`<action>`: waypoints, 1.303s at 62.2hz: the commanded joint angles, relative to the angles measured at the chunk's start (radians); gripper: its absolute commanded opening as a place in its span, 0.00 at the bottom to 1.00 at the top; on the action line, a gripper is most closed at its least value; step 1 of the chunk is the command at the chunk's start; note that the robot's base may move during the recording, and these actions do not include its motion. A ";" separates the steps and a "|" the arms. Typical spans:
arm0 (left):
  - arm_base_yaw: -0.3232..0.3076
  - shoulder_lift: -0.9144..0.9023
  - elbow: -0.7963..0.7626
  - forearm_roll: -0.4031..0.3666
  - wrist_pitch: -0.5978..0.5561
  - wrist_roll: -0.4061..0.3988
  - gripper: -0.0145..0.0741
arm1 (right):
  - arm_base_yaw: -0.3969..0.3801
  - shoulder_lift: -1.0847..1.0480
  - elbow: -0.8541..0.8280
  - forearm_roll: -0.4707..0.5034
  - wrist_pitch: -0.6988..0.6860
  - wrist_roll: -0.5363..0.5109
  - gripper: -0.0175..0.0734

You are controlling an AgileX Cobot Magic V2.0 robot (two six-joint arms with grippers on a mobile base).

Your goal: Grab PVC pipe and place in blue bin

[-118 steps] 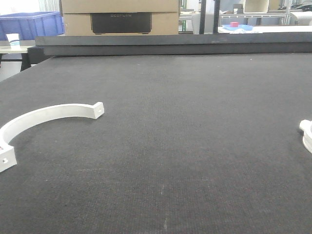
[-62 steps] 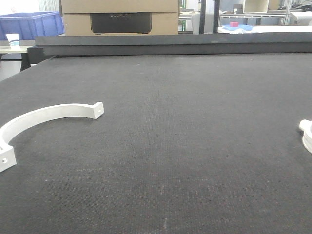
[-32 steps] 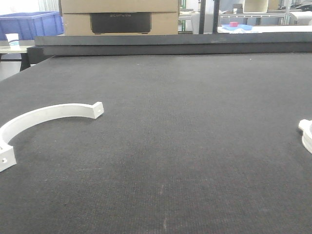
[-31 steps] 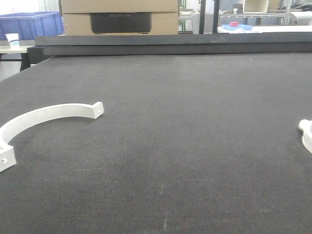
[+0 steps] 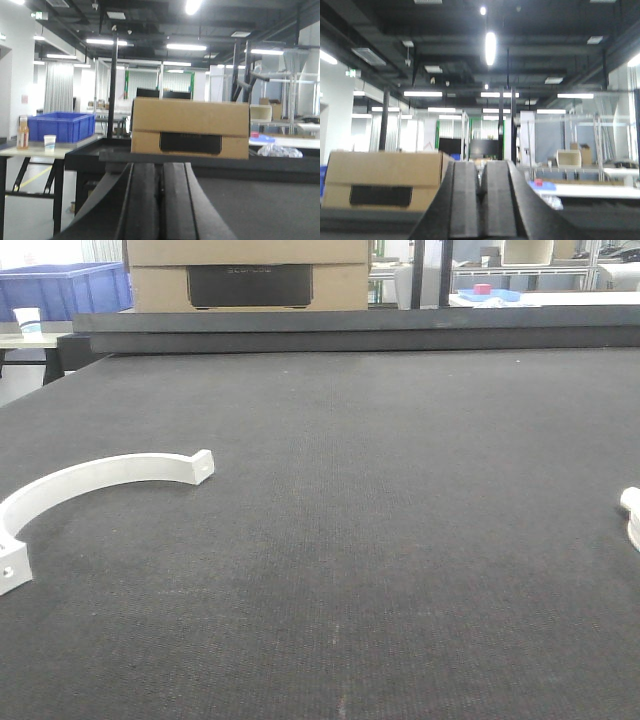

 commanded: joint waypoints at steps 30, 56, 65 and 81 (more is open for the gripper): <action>0.002 0.336 -0.528 -0.004 0.469 0.000 0.04 | -0.004 0.259 -0.441 0.071 0.348 -0.009 0.01; 0.002 0.737 -0.971 -0.008 1.011 0.000 0.04 | -0.004 0.635 -0.737 0.071 1.015 -0.009 0.01; 0.002 0.831 -0.967 -0.041 1.042 0.000 0.04 | -0.004 0.789 -0.742 0.071 1.149 -0.009 0.01; 0.002 0.968 -0.968 -0.105 1.097 0.000 0.04 | -0.004 1.017 -0.740 0.071 1.271 -0.009 0.01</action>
